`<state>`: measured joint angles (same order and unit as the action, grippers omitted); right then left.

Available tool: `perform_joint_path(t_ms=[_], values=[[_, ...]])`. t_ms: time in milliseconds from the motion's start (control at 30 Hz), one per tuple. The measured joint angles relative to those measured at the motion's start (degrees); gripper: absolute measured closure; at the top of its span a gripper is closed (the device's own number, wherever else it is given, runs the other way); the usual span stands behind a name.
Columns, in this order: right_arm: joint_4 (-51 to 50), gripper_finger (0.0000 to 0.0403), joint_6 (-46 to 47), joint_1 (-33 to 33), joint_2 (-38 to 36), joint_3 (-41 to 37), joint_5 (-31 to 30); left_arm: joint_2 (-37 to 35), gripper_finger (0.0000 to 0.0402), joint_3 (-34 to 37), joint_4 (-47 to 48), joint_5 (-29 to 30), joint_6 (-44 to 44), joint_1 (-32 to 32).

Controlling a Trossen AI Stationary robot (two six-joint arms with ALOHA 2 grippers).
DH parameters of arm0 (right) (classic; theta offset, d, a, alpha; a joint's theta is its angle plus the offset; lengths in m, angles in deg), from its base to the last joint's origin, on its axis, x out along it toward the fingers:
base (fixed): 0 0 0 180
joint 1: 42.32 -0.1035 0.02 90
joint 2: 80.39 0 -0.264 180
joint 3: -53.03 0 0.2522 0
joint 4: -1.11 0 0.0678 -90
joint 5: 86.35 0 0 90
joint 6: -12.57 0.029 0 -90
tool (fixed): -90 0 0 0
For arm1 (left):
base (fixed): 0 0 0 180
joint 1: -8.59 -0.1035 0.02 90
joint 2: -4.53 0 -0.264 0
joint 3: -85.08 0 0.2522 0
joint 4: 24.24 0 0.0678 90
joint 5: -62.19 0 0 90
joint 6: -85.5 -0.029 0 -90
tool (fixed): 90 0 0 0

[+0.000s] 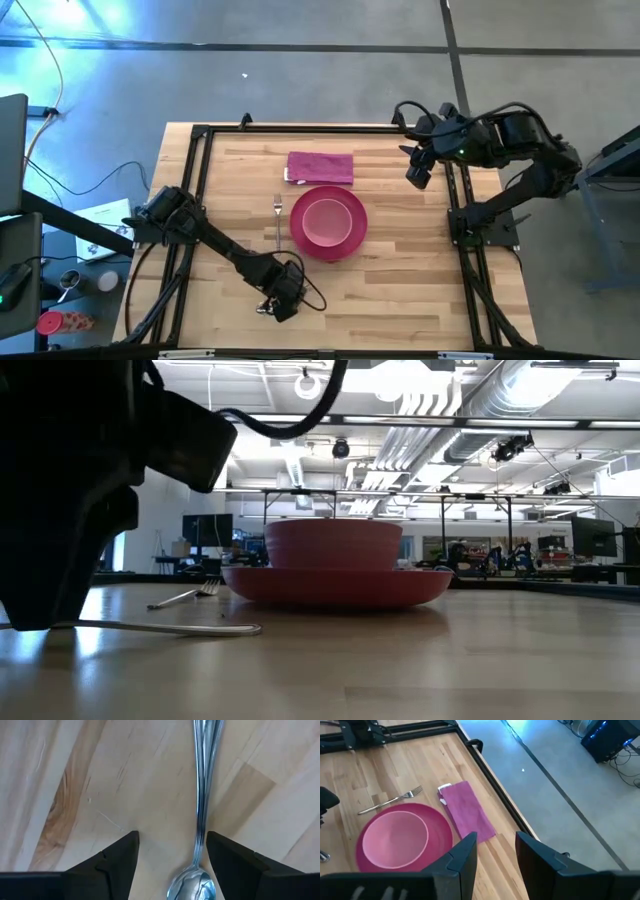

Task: Set table place
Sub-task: Put the silver spoon into the pink bowl

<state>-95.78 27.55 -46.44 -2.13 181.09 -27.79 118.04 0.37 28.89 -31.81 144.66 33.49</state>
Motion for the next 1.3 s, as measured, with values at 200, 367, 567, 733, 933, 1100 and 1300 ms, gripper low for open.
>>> perform_joint_path(t_ms=[200, 367, 567, 733, 933, 1100, 1300], values=[[0.0, 0.0277, 0.0, 0.0, 0.0, 0.0, 0.0, 0.2, 0.0178, 0.1, 1.0, 4.9, 2.2, 1.2], [0.1, 0.0277, 0.0, 0.0, 0.0, 0.0, 0.0, 0.9, 0.0244, 0.0, 3.3, 7.1, 3.6, 1.1], [0.2, 0.0277, 0.5, 0.0, 0.0, 0.0, 0.0, 0.6, 0.0386, -0.3, 4.3, 6.5, 3.0, 0.9], [0.2, 0.0277, 0.2, 0.0, 0.0, 0.0, 0.0, 0.7, 0.0395, -6.0, 15.1, 6.9, -1.8, 0.2], [0.2, 0.0277, -0.7, 0.5, 0.0, 0.0, 3.8, 0.4, 0.0398, -17.4, 29.9, 10.6, -10.7, 0.2], [1.4, 0.0291, -4.5, 6.3, 0.1, 0.0, 14.4, 0.2, 0.0399, -28.5, 42.8, 18.8, -20.8, -1.5], [5.0, 0.0341, -10.4, 15.7, 3.2, 0.0, 34.6, -0.3, 0.0400, -38.3, 49.8, 27.6, -31.1, -7.0]])
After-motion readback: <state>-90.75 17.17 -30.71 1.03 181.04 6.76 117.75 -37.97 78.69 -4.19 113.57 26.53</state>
